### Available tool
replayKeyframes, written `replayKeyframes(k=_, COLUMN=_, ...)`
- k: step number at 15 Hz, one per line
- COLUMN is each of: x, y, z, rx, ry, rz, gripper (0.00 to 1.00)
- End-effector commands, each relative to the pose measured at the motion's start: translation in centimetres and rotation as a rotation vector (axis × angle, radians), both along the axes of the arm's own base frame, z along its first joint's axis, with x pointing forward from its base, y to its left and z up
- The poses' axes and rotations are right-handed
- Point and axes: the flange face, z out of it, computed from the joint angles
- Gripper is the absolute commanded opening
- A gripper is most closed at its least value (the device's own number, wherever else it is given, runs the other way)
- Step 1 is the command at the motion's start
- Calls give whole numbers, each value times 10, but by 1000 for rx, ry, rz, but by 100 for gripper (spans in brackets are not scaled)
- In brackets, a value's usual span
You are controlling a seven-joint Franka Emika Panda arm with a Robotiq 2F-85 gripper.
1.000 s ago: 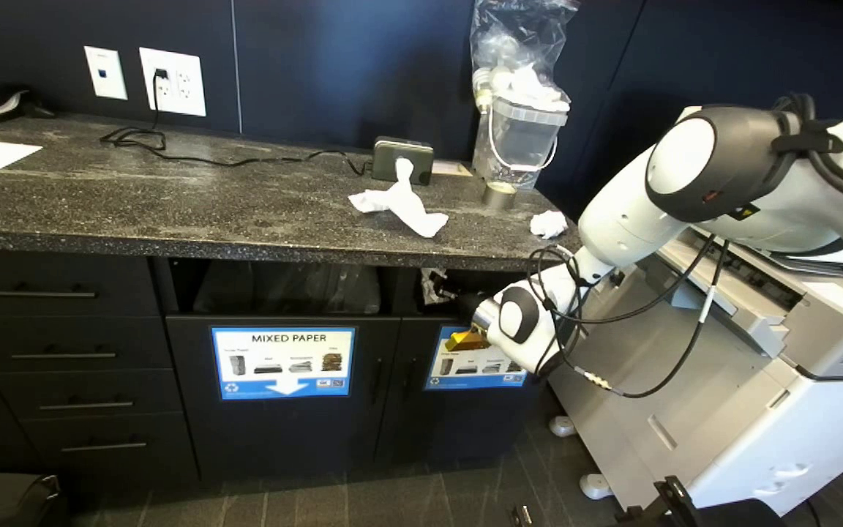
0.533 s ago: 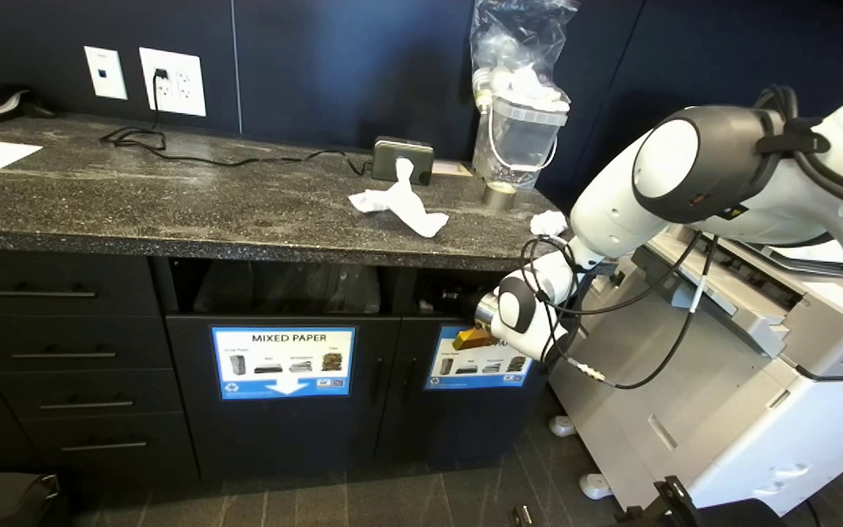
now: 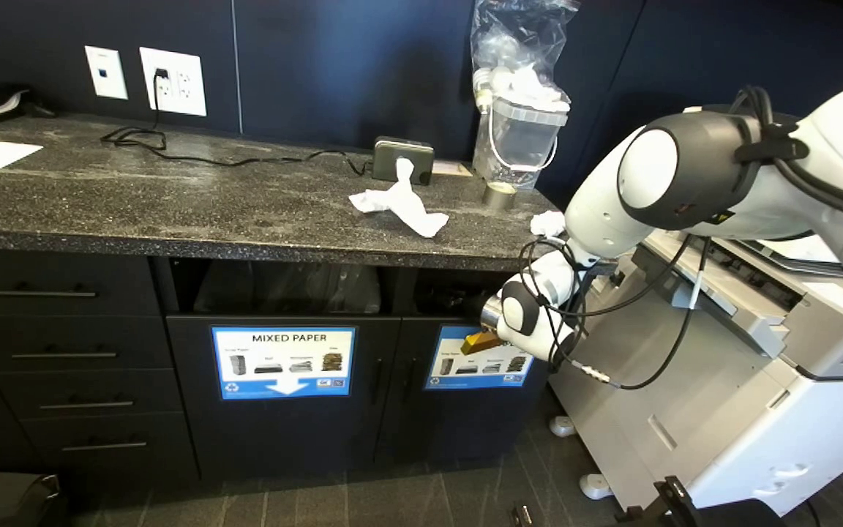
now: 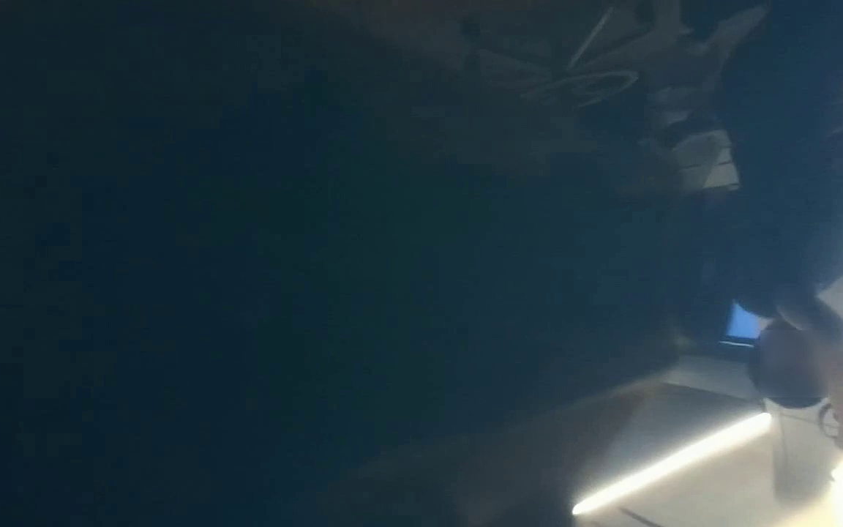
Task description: Put the tissue in the trash can.
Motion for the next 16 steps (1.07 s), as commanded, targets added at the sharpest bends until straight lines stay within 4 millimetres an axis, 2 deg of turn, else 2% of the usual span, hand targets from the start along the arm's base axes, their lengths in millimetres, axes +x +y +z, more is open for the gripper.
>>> replayKeyframes(k=1, x=33, y=-21, z=41, rx=-78, ry=-53, rz=-10, gripper=100)
replayKeyframes(k=8, x=22, y=-44, z=49, rx=-114, ry=-3, rz=-52, gripper=100)
replayKeyframes(k=12, x=13, y=-74, z=62, rx=-157, ry=19, rz=-93, gripper=100)
replayKeyframes(k=13, x=-6, y=-61, z=63, rx=-192, ry=26, rz=-100, gripper=100)
replayKeyframes(k=14, x=12, y=-96, z=69, rx=-190, ry=49, rz=-129, gripper=100)
replayKeyframes(k=16, x=5, y=-104, z=72, rx=-195, ry=98, rz=-173, gripper=100)
